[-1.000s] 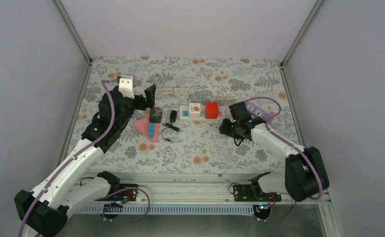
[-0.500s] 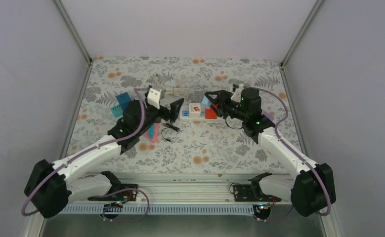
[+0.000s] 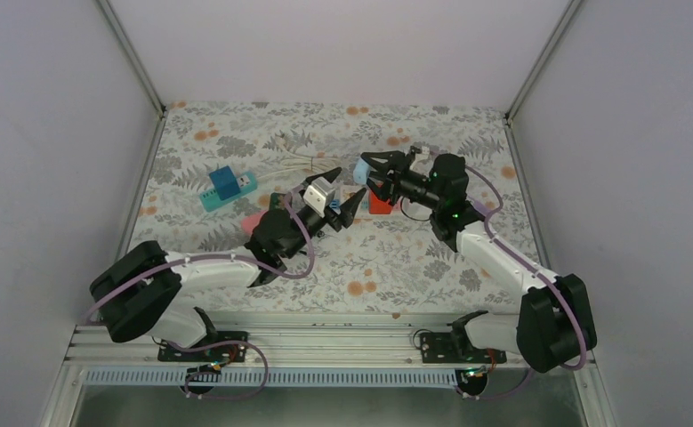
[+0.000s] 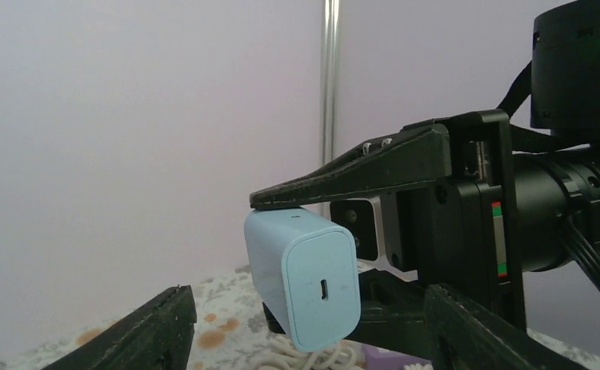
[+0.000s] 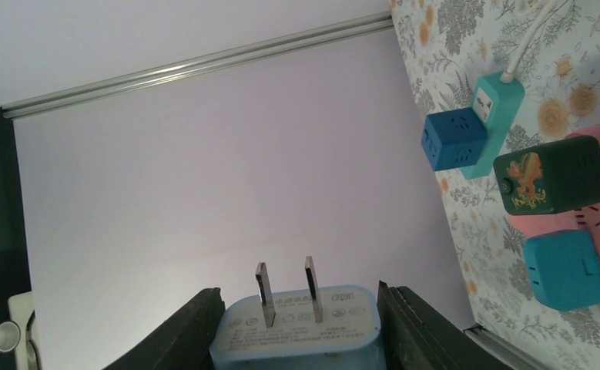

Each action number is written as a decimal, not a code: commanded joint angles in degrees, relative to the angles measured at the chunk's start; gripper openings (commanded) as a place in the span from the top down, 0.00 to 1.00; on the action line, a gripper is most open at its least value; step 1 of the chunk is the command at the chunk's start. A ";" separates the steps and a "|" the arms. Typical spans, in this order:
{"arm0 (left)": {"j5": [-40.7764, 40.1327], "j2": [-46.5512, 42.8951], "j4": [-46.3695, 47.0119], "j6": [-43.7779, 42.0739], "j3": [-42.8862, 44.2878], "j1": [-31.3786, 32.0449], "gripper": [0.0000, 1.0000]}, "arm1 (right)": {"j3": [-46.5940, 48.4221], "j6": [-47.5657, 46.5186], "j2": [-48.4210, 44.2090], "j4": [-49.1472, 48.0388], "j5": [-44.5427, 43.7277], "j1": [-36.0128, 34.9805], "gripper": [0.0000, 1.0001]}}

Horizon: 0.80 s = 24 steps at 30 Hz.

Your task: Insert the plug

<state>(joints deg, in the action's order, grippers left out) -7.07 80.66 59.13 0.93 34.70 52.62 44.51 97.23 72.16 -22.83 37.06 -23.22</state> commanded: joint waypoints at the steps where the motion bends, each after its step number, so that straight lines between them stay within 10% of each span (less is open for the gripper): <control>1: -3.08 2.55 10.33 -1.47 1.75 1.01 0.29 | 0.96 3.02 -1.32 -3.05 0.87 -0.42 0.54; 16: -3.75 8.11 5.87 -0.23 7.18 2.11 0.40 | 0.94 3.16 -2.03 -1.72 0.38 -0.60 0.52; 24: -5.02 9.14 2.30 -1.48 9.76 2.57 0.66 | 1.07 1.68 -2.47 -0.25 0.27 -0.77 0.51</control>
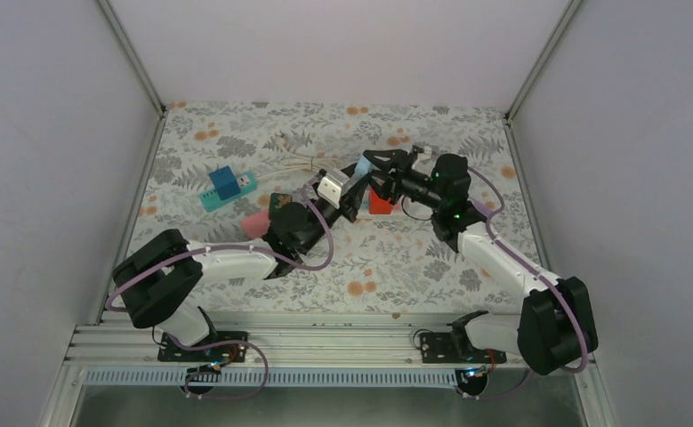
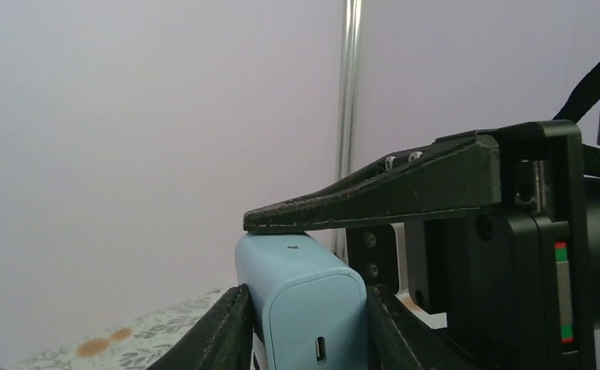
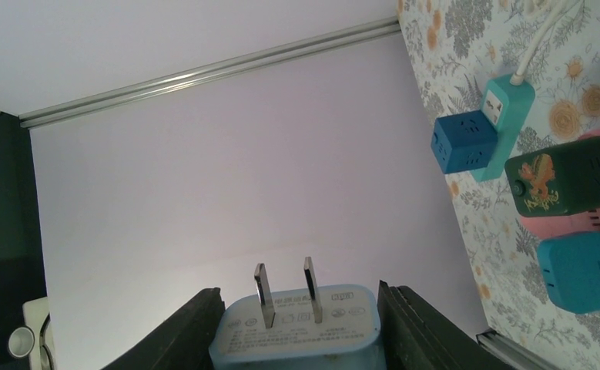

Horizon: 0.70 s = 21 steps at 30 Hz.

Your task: Insert the plug

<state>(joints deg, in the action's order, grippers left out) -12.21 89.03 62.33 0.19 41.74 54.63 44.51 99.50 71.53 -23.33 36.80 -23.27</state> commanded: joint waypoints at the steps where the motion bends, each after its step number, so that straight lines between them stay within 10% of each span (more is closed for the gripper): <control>1: -0.09 0.83 -1.71 -0.97 3.00 0.61 0.68 | 1.10 -0.90 -1.94 0.71 0.31 -0.77 0.51; 11: 3.47 -5.44 -33.59 -2.40 9.55 -1.53 0.79 | 4.96 -27.24 -8.27 19.98 -7.91 -0.39 0.04; 21: 24.73 -9.67 -75.03 7.32 25.37 -13.35 0.79 | 8.88 -81.75 -12.47 25.99 -13.26 -0.39 0.03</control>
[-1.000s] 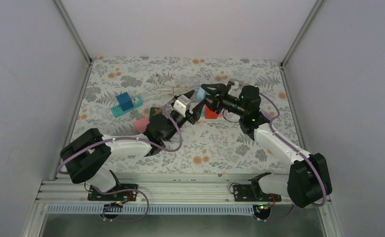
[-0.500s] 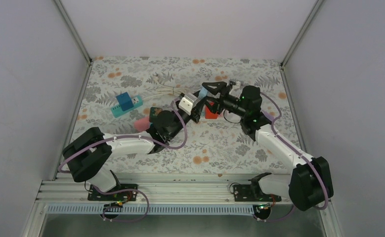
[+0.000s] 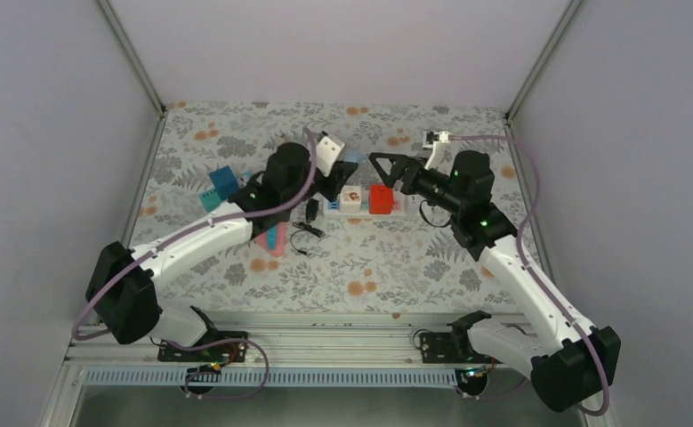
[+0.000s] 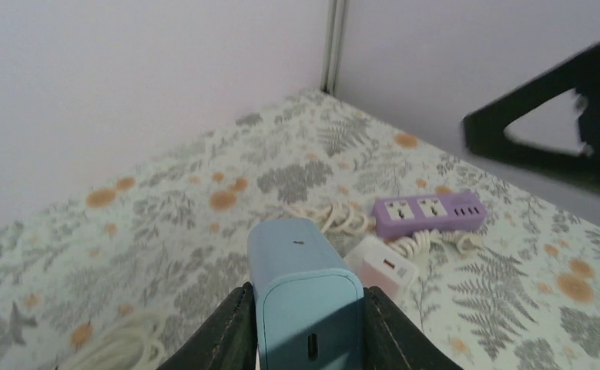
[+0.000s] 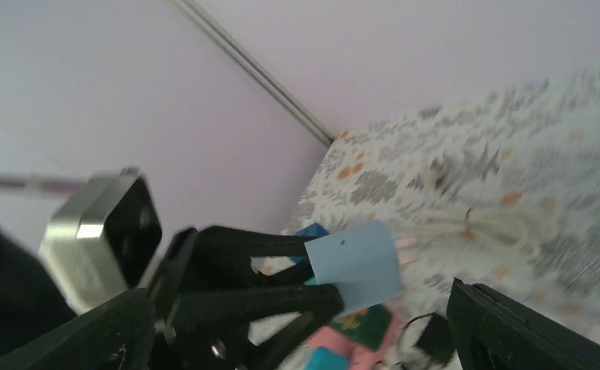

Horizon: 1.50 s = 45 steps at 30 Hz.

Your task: Insert the plug

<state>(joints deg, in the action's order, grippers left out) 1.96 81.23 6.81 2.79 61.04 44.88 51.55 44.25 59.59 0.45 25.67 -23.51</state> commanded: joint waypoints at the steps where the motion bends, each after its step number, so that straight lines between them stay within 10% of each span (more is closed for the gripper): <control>1: 12.76 -2.09 -21.99 5.03 7.35 -4.73 0.79 | 1.99 -29.90 -0.42 1.74 -1.61 -0.40 0.03; 14: 26.95 -0.04 -45.16 6.28 18.94 -10.69 0.71 | -0.42 -65.47 5.69 -3.95 -14.54 -17.97 0.01; 27: 27.21 0.32 -48.96 3.90 19.34 -10.69 0.72 | 0.02 -77.31 12.44 -5.87 -18.83 -20.59 0.09; 41: 27.52 -0.51 -48.53 4.09 18.14 -10.69 0.71 | 1.27 -76.14 15.88 -7.27 -14.35 -20.79 0.51; 45: 27.25 -2.00 -46.72 4.78 16.48 -10.69 0.57 | -0.20 -75.16 14.66 -9.57 -14.89 -20.79 0.59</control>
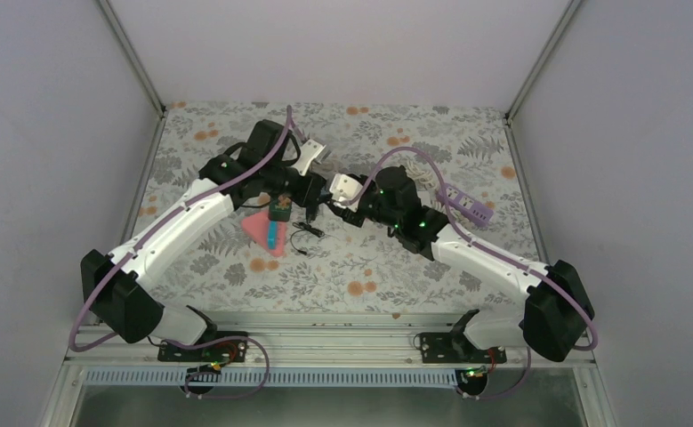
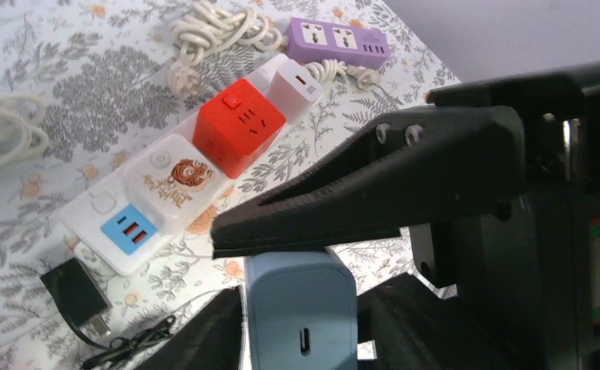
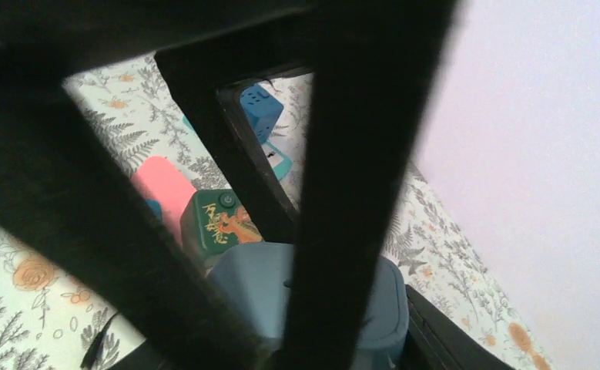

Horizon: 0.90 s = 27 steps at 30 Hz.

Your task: Insert the plug

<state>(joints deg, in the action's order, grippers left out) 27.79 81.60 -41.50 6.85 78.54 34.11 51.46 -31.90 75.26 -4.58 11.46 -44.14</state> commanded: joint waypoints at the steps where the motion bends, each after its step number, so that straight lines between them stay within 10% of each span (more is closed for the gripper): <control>1: 1.00 -2.97 2.45 1.09 -1.64 0.08 0.53 | -0.53 1.35 -1.46 -5.12 -0.92 -0.16 0.61; 9: -9.32 -10.16 12.62 7.52 -6.46 -1.41 0.20 | -5.41 8.00 -5.14 -11.14 -2.83 0.28 0.63; 27: -13.28 -18.96 49.63 6.12 -26.15 1.36 0.10 | 5.77 59.14 -4.84 0.27 -5.63 7.32 0.62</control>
<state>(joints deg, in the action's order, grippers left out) 12.80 60.97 -2.17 15.42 54.00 33.10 54.89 11.77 69.63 -7.57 7.20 -37.21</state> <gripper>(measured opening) 0.903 0.461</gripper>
